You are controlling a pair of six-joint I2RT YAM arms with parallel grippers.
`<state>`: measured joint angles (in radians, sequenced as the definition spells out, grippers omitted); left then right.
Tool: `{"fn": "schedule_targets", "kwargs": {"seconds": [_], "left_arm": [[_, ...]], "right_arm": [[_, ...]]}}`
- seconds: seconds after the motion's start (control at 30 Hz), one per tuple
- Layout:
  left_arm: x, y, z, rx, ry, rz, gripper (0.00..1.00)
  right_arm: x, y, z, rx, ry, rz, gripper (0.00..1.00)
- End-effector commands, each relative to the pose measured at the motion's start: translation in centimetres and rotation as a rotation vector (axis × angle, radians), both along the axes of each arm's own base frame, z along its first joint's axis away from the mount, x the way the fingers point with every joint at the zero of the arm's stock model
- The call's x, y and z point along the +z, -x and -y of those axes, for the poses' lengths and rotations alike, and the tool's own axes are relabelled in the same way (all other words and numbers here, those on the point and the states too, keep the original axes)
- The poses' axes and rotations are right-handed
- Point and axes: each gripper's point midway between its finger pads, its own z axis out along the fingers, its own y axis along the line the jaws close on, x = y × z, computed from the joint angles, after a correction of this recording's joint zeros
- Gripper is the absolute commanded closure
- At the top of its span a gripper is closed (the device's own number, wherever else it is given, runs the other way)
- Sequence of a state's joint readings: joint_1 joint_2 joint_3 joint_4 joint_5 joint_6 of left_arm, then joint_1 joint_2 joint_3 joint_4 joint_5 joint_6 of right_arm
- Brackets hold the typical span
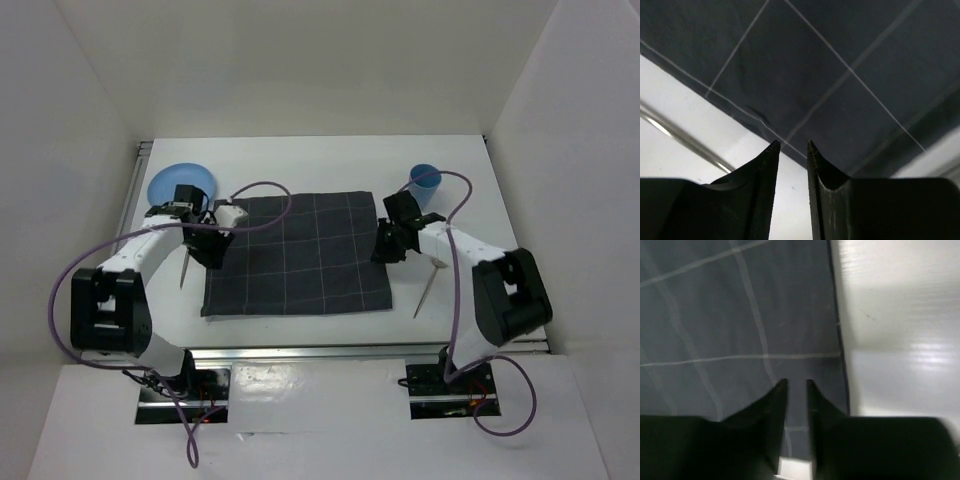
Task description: Set the dinner table for one person
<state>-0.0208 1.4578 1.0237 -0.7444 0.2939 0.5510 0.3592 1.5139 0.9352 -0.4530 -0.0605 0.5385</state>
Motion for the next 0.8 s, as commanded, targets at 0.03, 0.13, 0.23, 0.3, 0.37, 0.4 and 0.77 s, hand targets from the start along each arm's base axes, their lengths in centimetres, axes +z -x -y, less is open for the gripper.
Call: {"fn": "schedule_targets", "kwargs": {"seconds": [0.03,0.13,0.23,0.3,0.37,0.4,0.77], "left_arm": [[-2.8,-2.2,0.3,0.098,-0.121,0.044,0.66],[-4.4,-1.4,0.1,0.081,-0.212,0.052,0.67],[-7.2,0.8,-0.3,0.046,-0.281,-0.003,0.67],[-8.7,1.0,-1.2,0.065,-0.343,-0.028,0.68],[-9.5,0.7,-1.0,0.085,-0.348,-0.022,0.7],[-9.4,0.0,-0.8,0.088,-0.343,-0.005,0.7],[-6.0,-4.8,3.9,0.061,-0.187,0.022,0.68]], "right_arm": [[0.3,-4.2,-2.1,-0.001,-0.063,0.07,0.89],[-1.7,-3.4,-2.3,-0.028,-0.06,0.0,1.0],[-4.2,-1.1,-1.0,-0.103,-0.033,-0.078,1.0],[-4.7,0.1,0.2,-0.219,-0.005,-0.125,1.0],[-5.8,1.6,2.5,-0.342,0.071,-0.148,1.0],[-5.2,1.9,2.8,-0.386,0.056,-0.13,1.0],[-4.7,-0.2,5.0,-0.425,0.113,-0.075,1.0]]}}
